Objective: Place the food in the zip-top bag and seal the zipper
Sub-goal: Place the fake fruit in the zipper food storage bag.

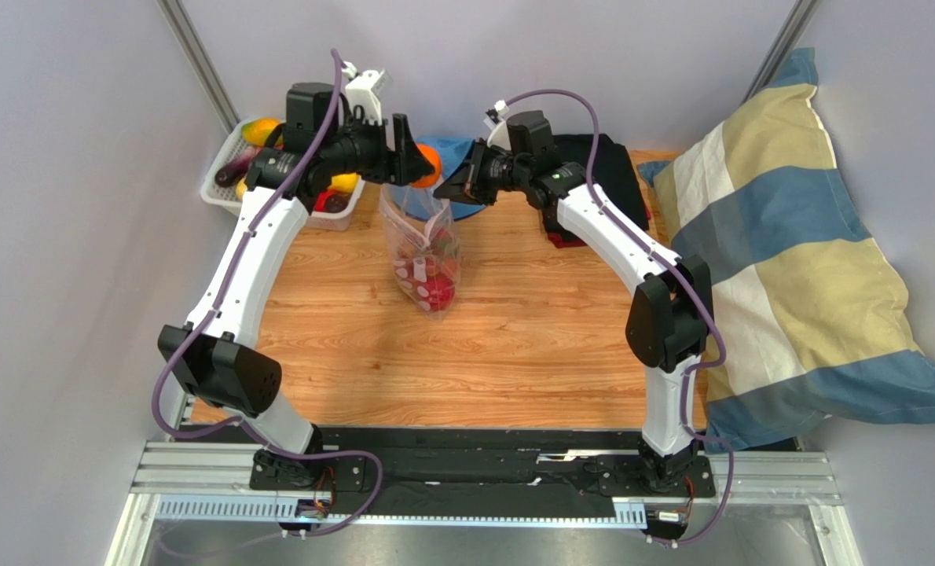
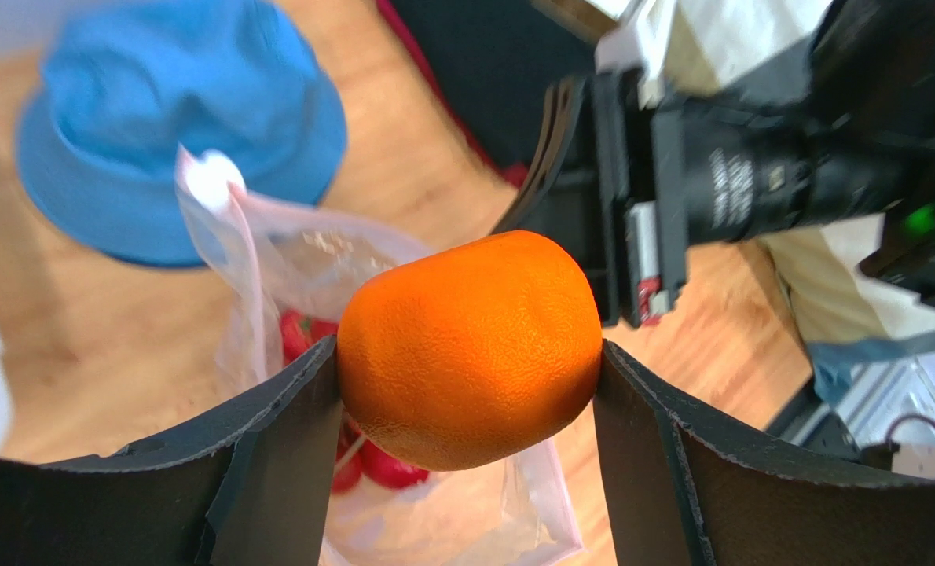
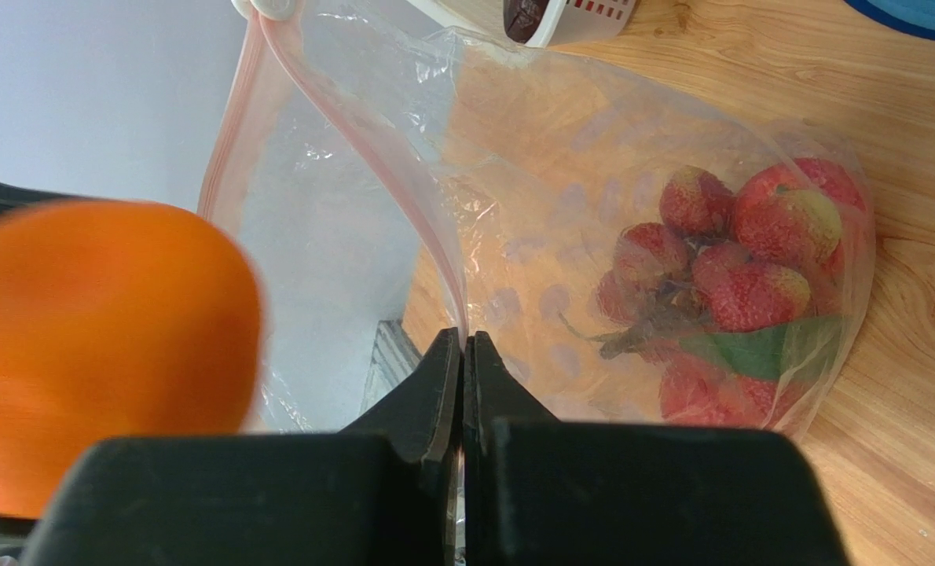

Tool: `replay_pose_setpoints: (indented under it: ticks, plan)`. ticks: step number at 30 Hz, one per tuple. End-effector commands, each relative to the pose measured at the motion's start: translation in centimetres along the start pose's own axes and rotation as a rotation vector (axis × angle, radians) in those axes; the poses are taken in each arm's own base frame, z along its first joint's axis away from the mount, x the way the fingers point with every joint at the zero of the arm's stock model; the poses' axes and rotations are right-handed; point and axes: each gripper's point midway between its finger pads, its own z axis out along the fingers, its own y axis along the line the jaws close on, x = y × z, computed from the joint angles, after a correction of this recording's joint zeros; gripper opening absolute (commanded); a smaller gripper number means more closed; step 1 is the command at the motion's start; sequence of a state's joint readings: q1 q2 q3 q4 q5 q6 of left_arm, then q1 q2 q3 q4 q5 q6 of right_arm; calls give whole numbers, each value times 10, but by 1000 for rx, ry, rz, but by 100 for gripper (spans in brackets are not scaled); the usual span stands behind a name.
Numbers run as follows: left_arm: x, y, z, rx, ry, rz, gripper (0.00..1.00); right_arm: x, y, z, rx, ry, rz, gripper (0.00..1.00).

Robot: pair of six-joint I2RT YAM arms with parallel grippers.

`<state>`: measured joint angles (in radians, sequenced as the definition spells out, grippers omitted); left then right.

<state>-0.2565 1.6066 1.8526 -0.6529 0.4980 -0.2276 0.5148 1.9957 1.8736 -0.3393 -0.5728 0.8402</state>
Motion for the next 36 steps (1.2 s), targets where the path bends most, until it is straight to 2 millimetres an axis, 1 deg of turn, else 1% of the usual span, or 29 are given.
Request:
replay_pose_setpoints:
  ticks: [1,2,3,5,6,7,9,12,13,14,15,16,17,18,19,20,21,22,23,24,25,26,27,29,30,32,33,35,36]
  plan:
    - [24,-4,2,10,87,-24,54,-14,26,-11,-48,-61,-64,0]
    - [31,0,2,-5,117,-21,58,-14,27,-11,-49,-61,-62,0]
    - [29,6,2,-40,120,-11,71,-15,28,-12,-50,-62,-64,0]
    - [27,12,0,-68,126,14,83,-15,30,-12,-51,-64,-65,0]
    - [16,9,-6,-68,100,39,95,-15,31,-12,-53,-66,-68,0]
    - [11,9,-8,-67,86,68,97,-16,33,-14,-57,-67,-70,0]
    - [-9,5,-17,-62,17,116,99,-17,33,-14,-55,-71,-74,0]
    - [-38,16,-26,-91,-87,149,99,-18,33,-15,-51,-74,-79,0]
    - [-46,32,-32,-136,-110,130,99,-17,32,-15,-48,-74,-77,0]
    - [-54,43,-34,-165,-132,113,99,-18,32,-15,-48,-74,-79,0]
    - [-62,61,-36,-213,-154,84,99,-18,31,-14,-47,-75,-82,0]
    - [-66,76,-38,-253,-172,33,99,-19,31,-15,-47,-77,-83,0]
    - [-75,104,-47,-318,-209,19,99,-18,30,-13,-45,-74,-83,0]
    - [-73,127,-43,-368,-206,19,99,-18,31,-13,-48,-72,-86,0]
    - [-74,145,-45,-415,-203,65,99,-18,31,-13,-48,-72,-89,0]
    - [-80,173,-55,-474,-222,98,99,-19,31,-13,-50,-74,-91,0]
    - [-72,192,-47,-476,-192,123,99,-19,29,-12,-48,-70,-89,0]
    - [-69,210,-48,-490,-170,186,99,-19,29,-12,-48,-68,-88,0]
    - [-71,223,-49,-498,-174,213,99,-19,27,-12,-47,-69,-87,0]
    - [-60,250,-45,-505,-152,210,99,-20,26,-12,-46,-68,-85,0]
    - [-57,264,-44,-516,-142,236,99,-19,24,-10,-43,-64,-82,0]
    - [-58,277,-42,-526,-152,249,99,-21,23,-11,-42,-68,-83,0]
    - [-46,300,-37,-539,-133,237,97,-19,22,-10,-42,-62,-80,0]
    - [-41,320,-30,-557,-123,270,97,-20,20,-9,-38,-63,-78,0]
    - [-31,331,-19,-544,-105,277,97,-19,20,-9,-38,-61,-75,0]
    - [-28,341,-7,-531,-103,307,97,-20,17,-8,-35,-59,-71,0]
    - [-21,353,2,-530,-93,294,98,-19,17,-7,-35,-56,-70,0]
    - [-18,365,11,-539,-98,264,98,-19,16,-6,-34,-54,-68,0]
    - [-16,375,17,-549,-101,256,98,-18,15,-6,-33,-52,-68,0]
